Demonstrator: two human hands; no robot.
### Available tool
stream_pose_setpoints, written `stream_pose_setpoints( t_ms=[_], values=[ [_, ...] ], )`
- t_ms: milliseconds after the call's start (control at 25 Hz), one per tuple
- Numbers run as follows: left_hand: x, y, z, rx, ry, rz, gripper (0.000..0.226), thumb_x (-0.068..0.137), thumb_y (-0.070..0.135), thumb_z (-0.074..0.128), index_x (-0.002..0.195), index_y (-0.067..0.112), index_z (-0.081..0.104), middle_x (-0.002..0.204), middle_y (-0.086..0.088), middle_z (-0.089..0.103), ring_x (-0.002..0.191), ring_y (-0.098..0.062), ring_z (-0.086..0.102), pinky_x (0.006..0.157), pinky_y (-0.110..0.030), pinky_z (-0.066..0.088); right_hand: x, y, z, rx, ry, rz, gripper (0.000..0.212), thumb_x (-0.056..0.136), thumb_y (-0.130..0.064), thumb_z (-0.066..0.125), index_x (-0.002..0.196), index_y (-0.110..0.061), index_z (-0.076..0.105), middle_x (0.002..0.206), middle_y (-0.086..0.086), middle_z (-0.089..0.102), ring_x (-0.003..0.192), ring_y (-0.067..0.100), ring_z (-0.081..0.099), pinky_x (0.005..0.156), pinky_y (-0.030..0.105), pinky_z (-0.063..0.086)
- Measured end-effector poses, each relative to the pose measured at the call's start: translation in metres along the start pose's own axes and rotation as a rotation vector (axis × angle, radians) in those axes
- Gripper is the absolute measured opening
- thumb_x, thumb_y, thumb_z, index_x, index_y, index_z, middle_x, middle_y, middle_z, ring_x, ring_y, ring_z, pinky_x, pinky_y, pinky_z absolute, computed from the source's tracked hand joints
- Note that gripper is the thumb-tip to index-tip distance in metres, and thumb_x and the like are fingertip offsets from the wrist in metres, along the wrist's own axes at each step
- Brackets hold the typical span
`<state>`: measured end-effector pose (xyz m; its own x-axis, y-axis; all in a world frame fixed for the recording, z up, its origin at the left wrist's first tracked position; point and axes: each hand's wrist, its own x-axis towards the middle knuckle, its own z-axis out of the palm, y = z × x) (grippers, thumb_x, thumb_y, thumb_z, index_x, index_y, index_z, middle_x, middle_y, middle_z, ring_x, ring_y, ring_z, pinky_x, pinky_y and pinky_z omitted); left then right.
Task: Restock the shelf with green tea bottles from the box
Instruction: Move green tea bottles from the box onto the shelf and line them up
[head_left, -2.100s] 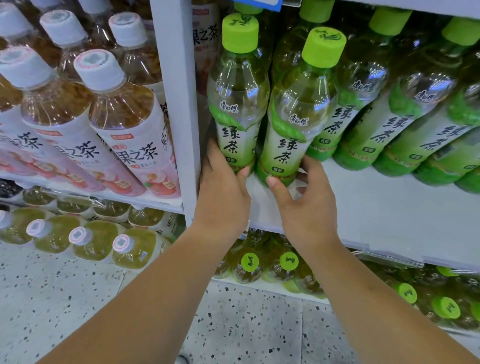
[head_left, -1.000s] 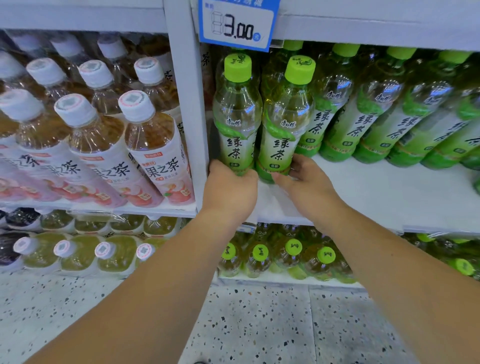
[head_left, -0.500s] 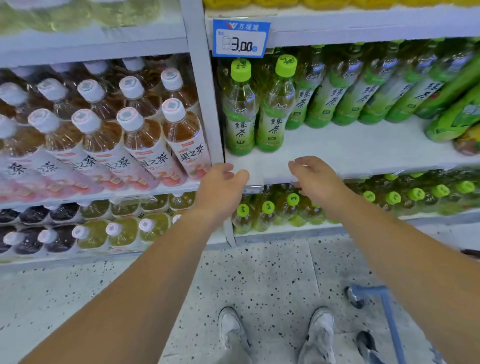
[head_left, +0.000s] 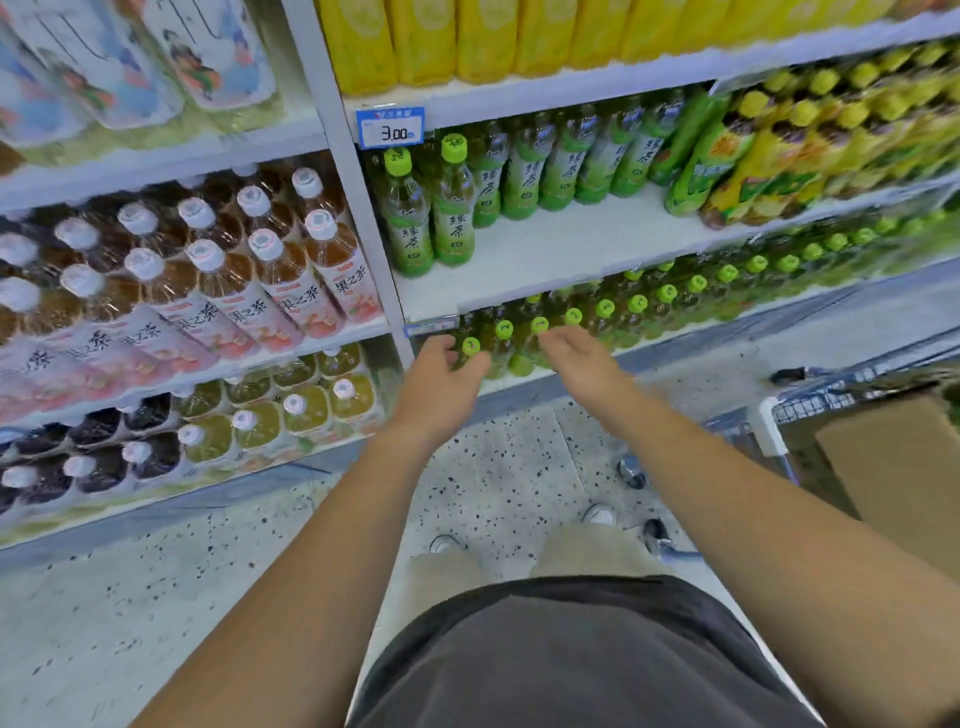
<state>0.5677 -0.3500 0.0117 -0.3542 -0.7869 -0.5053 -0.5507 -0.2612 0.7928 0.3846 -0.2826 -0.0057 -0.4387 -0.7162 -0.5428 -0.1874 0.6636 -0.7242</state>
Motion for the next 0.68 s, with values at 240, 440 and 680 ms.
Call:
stream_pose_setpoints(
  t_ms=[240, 440, 680],
  values=[
    [-0.038, 0.027, 0.034, 0.006, -0.106, 0.067, 0.073, 0.091, 0.06, 0.053, 0.153, 0.024, 0.037, 0.151, 0.002, 0.047, 0.131, -0.02, 0.049, 0.11, -0.048, 0.041, -0.066, 0.025, -0.044, 0.03, 0.066, 0.062, 0.064, 0.099, -0.063, 0.042, 0.152, -0.027, 0.039, 0.155, 0.0, 0.043, 0.127, 0.021, 0.047, 0.095, 0.038, 0.039],
    [-0.07, 0.048, 0.08, 0.029, -0.14, 0.188, 0.065, 0.095, 0.057, 0.056, 0.15, 0.024, 0.043, 0.146, 0.005, 0.052, 0.122, -0.014, 0.051, 0.1, -0.039, 0.044, -0.111, 0.058, -0.104, 0.059, 0.104, 0.042, 0.059, 0.104, -0.054, 0.042, 0.155, -0.023, 0.037, 0.158, 0.001, 0.04, 0.138, 0.023, 0.043, 0.097, 0.034, 0.037],
    [-0.107, 0.093, 0.179, 0.097, -0.246, 0.275, 0.062, 0.096, 0.059, 0.053, 0.148, 0.028, 0.045, 0.135, 0.016, 0.049, 0.121, -0.007, 0.048, 0.094, -0.032, 0.038, -0.165, 0.121, -0.2, 0.122, 0.201, 0.042, 0.056, 0.106, -0.051, 0.039, 0.154, -0.023, 0.038, 0.155, -0.001, 0.041, 0.137, 0.02, 0.045, 0.1, 0.033, 0.038]
  ],
)
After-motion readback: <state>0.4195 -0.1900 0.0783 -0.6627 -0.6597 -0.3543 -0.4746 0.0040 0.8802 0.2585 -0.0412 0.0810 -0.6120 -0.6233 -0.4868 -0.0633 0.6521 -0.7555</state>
